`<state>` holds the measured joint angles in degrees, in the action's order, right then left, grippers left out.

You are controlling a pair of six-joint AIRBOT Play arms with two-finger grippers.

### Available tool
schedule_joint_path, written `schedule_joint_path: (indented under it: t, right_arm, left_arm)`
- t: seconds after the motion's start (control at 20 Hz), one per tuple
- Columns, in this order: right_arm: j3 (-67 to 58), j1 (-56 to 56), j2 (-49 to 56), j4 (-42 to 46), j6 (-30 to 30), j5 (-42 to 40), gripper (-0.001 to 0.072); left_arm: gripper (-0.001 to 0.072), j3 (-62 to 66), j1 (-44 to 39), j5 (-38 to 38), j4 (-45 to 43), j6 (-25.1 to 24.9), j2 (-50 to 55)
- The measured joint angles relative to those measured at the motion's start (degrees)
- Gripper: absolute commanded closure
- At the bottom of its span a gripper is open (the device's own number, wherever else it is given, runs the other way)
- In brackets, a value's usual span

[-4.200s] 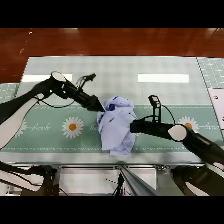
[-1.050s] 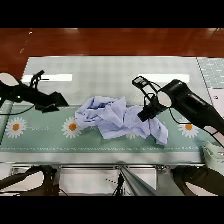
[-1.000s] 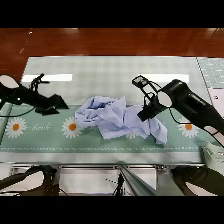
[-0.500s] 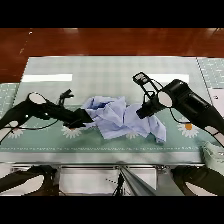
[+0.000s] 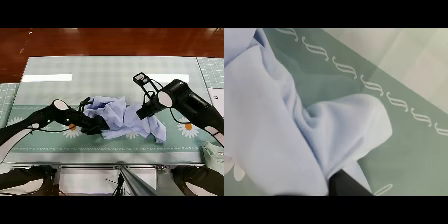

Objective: Fold the shirts.

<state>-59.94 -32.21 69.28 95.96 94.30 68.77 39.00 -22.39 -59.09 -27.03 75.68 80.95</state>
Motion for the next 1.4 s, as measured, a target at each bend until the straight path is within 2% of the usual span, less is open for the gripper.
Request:
schedule_joint_path:
  t: [0.3, 0.7, 0.9, 0.95, 1.05, 1.15, 1.2, 1.25, 1.3, 1.35, 1.4]
  right_arm:
    - [0.0, 0.0, 0.0, -0.3, 0.5, 0.2, 0.0674]
    - [0.0, 0.0, 0.0, -1.0, 0.8, 0.2, 0.0674]
    - [0.0, 0.0, 0.0, -0.9, 0.8, -0.1, 0.0674]
    - [0.0, 0.0, 0.0, -1.0, 0.8, -0.2, 0.0674]
    - [0.0, 0.0, 0.0, -1.0, 0.8, -0.2, 0.0674]
    - [0.0, 0.0, 0.0, -1.0, 0.8, -0.2, 0.0674]
    - [0.0, 0.0, 0.0, -1.0, 0.8, -0.2, 0.0674]
    - [0.0, 0.0, 0.0, -1.1, 0.8, -0.1, 0.0674]
    - [0.0, 0.0, 0.0, -1.1, 0.8, 0.0, 0.0674]
    - [0.0, 0.0, 0.0, -1.1, 0.8, 0.2, 0.0674]
    - [0.0, 0.0, 0.0, -1.1, 0.8, 0.4, 0.0674]
  left_arm:
    - [0.0086, 0.0, -1.6, -1.3, 1.2, -0.9, 0.9]
    - [0.0086, -0.2, 3.7, -7.3, -1.9, -0.8, -1.4]
    - [0.0086, -0.4, -0.3, -3.5, -2.6, 0.8, -0.8]
    - [0.0131, -0.5, -1.4, -2.4, -2.6, 1.2, -0.2]
    - [0.0108, -0.4, -3.1, -1.3, -2.1, 1.8, 0.9]
    - [0.0124, -0.4, -4.0, 0.2, -0.4, 1.9, 1.7]
    - [0.0312, -0.4, -4.2, 1.6, 0.8, 2.0, 1.9]
    - [0.0547, -0.4, -4.3, 3.6, 1.5, 2.0, 2.1]
    - [0.0644, -0.3, -4.2, 5.7, 1.7, 1.9, 2.3]
    - [0.0681, 0.0, -4.0, 6.4, 3.4, 1.9, 2.3]
    - [0.0682, 0.4, -3.8, 7.0, 4.1, 1.4, 2.4]
